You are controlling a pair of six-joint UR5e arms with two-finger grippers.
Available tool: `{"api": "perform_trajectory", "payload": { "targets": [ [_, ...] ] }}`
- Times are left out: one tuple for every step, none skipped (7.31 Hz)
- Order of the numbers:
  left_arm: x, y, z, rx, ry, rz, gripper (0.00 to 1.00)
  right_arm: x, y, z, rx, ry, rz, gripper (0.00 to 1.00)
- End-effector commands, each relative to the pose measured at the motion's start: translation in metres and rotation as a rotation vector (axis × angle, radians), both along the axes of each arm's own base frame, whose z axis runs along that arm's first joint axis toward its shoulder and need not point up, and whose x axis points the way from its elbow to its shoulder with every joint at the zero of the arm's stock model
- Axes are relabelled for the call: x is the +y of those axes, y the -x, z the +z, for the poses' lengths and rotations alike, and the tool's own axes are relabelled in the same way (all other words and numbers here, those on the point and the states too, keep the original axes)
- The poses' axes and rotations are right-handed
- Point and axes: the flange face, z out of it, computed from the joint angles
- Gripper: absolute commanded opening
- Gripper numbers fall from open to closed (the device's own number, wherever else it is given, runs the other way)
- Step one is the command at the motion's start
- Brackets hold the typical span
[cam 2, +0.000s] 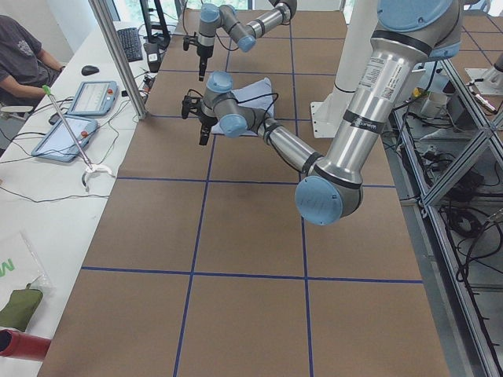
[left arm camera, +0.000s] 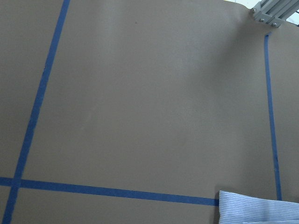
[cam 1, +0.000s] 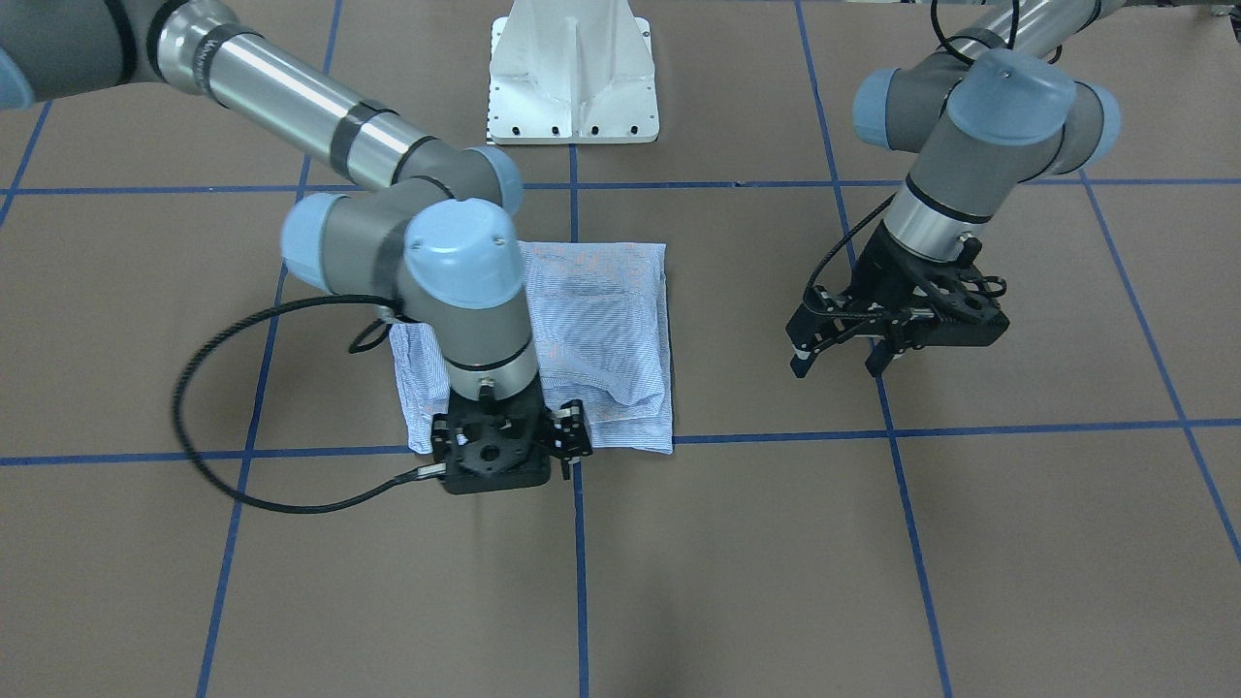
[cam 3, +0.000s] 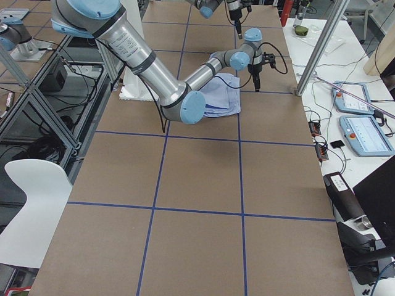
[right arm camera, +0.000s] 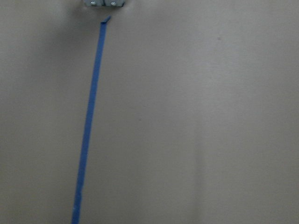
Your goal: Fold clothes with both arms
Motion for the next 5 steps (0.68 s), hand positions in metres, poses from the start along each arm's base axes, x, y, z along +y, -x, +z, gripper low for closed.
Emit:
{"api": "perform_trajectory", "payload": {
  "targets": [
    [-0.023,0.118,0.057,-0.128,-0.165,0.091,1.0,-0.024,-0.136,0.046,0.025,0.022,-0.078,1.0],
    [-0.029,0.181,0.09,-0.164,-0.179,0.104,1.0,-0.026,-0.208,0.085,-0.021,0.023,-0.117,1.0],
    [-0.027,0.229,0.126,-0.21,-0.192,0.134,1.0,-0.017,-0.285,0.129,-0.044,0.001,-0.135,1.0],
    [-0.021,0.271,0.162,-0.271,-0.221,0.175,1.0,0.006,-0.346,0.182,-0.038,-0.012,-0.146,1.0],
    [-0.013,0.297,0.188,-0.283,-0.178,0.17,1.0,0.027,-0.385,0.235,-0.008,-0.03,-0.188,1.0]
  ]
}}
